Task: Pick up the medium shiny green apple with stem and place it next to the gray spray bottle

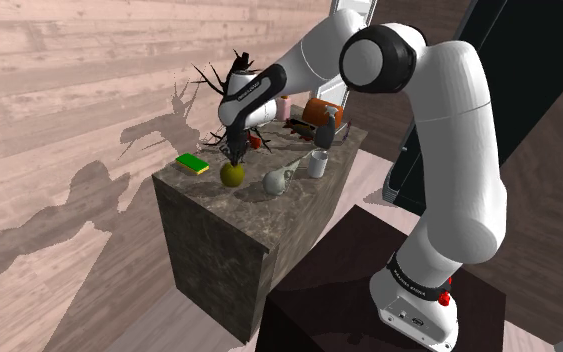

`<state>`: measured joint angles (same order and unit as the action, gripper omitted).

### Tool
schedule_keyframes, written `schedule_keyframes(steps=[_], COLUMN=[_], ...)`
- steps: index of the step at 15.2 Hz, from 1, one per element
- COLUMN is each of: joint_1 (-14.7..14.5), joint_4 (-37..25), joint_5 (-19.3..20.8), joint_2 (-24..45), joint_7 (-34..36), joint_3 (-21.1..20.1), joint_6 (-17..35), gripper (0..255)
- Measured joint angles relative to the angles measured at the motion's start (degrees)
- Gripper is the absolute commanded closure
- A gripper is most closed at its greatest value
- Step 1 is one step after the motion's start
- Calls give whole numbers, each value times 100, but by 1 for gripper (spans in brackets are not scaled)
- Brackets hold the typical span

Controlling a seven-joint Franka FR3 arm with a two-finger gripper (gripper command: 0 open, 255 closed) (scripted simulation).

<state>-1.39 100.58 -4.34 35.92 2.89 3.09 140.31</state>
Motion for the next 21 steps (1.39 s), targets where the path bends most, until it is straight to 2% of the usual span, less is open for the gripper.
schedule_keyframes(steps=[21], joint_1=[-41], joint_4=[-229], joint_5=[98], joint_2=[-966], joint_7=[82], joint_3=[64], joint_6=[-1192], gripper=[255])
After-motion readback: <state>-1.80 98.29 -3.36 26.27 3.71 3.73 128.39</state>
